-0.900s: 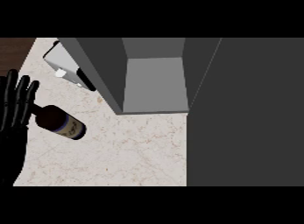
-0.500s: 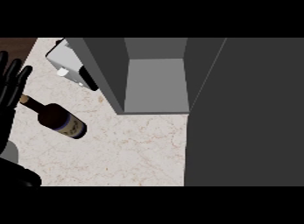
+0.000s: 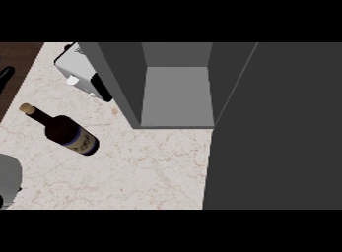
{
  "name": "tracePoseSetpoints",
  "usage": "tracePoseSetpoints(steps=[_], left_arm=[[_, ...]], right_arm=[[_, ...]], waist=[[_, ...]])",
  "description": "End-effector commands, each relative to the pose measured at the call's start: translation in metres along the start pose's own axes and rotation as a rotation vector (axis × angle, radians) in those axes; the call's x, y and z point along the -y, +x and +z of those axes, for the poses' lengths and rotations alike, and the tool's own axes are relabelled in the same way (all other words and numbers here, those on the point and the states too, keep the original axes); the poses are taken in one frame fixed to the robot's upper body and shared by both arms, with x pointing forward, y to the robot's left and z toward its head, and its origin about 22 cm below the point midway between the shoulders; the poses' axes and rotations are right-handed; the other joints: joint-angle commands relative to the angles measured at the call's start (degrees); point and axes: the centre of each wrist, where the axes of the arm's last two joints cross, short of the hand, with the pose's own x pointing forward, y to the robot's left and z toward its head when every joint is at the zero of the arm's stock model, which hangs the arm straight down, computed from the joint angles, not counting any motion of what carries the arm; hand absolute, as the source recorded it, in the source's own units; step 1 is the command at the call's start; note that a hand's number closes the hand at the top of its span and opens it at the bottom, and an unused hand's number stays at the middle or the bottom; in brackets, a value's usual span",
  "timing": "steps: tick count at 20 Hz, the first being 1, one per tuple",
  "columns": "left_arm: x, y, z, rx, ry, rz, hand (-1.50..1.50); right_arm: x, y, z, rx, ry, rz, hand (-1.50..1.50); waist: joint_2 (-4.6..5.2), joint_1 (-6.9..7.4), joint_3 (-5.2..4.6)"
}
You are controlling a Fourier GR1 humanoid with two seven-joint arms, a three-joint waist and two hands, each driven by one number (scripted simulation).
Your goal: Pick up the wine, place it into the cabinet and close the cabinet
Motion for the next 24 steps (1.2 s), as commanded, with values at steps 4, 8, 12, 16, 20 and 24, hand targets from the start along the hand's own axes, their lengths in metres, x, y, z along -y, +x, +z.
tracePoseSetpoints(steps=[4,8,12,16,20,24], left_arm=[[0.005,0.041,-0.005,-0.033,0.011,0.013,-1.5],[0.006,0.044,0.01,-0.056,0.017,0.018,-1.5],[0.005,0.043,-0.002,-0.053,0.047,0.005,-1.5],[0.008,0.036,-0.005,-0.094,0.045,-0.006,-1.5],[-0.008,0.032,0.005,-0.11,0.071,-0.014,-1.5],[-0.002,0.009,-0.005,-0.122,0.074,-0.005,-1.5]], right_arm=[[-0.019,0.036,0.024,0.003,-0.007,-0.031,-1.5],[-0.023,0.035,0.025,-0.003,0.003,-0.014,-1.5],[-0.029,0.054,0.018,0.004,0.005,-0.041,-1.5],[-0.03,0.05,0.014,0.018,-0.025,-0.05,-1.5],[-0.031,0.058,0.021,-0.021,-0.002,-0.032,-1.5],[-0.037,0.051,0.01,-0.002,-0.008,-0.039,-1.5]], waist=[[-0.02,-0.19,0.02],[-0.03,-0.13,0.01],[0.02,-0.09,-0.06],[0.07,-0.25,-0.05],[-0.04,-0.19,-0.08],[0.09,-0.58,-0.09]])
